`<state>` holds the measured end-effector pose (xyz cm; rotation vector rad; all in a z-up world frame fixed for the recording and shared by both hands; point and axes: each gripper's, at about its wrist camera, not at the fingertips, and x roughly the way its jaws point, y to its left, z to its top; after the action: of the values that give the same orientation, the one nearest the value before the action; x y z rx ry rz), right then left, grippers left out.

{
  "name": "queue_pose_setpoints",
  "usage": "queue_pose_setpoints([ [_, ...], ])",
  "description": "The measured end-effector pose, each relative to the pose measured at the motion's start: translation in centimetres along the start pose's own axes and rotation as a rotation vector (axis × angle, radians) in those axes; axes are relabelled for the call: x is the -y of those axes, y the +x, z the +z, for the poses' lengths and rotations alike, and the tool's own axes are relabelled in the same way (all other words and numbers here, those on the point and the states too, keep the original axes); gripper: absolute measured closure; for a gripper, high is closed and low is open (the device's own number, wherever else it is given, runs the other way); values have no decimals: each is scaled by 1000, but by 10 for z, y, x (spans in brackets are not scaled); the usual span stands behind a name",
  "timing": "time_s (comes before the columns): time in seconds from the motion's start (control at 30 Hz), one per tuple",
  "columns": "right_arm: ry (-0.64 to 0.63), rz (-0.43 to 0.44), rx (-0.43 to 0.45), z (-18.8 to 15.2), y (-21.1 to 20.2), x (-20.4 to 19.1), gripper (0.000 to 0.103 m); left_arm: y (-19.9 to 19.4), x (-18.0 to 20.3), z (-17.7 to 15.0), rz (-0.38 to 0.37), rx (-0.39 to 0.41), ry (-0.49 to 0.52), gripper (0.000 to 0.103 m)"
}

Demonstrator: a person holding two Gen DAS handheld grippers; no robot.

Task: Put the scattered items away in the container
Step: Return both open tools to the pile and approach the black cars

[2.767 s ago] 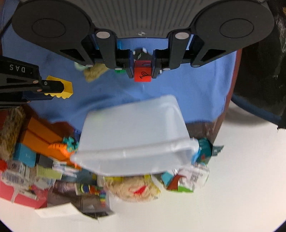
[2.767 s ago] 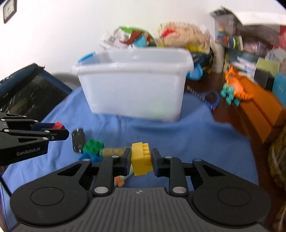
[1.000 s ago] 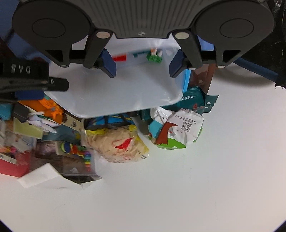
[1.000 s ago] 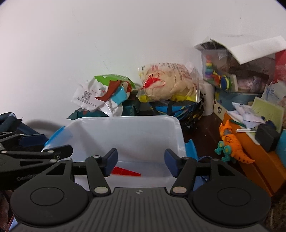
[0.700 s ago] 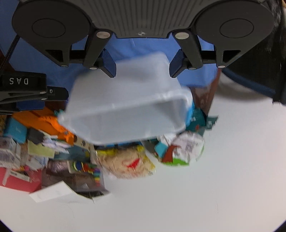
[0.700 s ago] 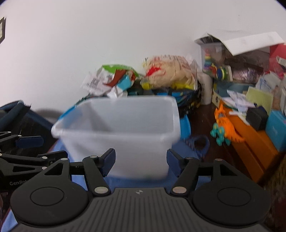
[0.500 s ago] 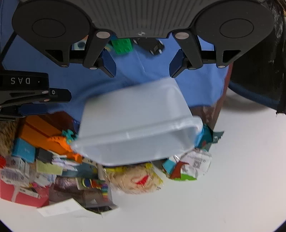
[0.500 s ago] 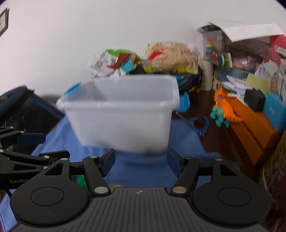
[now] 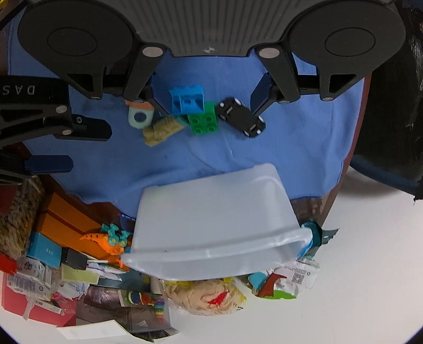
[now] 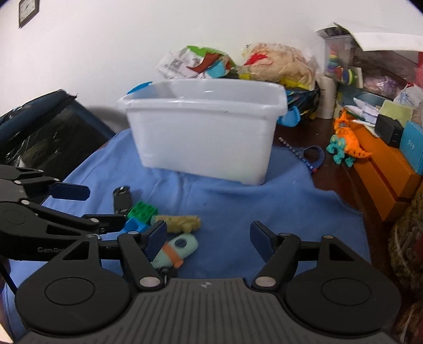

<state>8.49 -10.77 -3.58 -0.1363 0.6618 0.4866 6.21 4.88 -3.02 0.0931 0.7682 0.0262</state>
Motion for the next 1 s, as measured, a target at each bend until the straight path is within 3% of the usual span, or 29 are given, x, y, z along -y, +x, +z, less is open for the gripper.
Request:
queue_pose_setpoints([
  [0.2,-22,20,-12,-7,-3,-8,26,-3,2,-9,2,-18,-3,34],
  [0.63,-93,57,-36,-21,-2,-27,27,-6,-5,-27,35,-43,-18,34],
  [0.77,-129,87,-69,-30,4,-35,29,-6,-13,-29,5,-3,-30,34],
  [1.0,-152,115,-117,-41,22,-46,27,20,-20,-12,39,20,-25,34],
])
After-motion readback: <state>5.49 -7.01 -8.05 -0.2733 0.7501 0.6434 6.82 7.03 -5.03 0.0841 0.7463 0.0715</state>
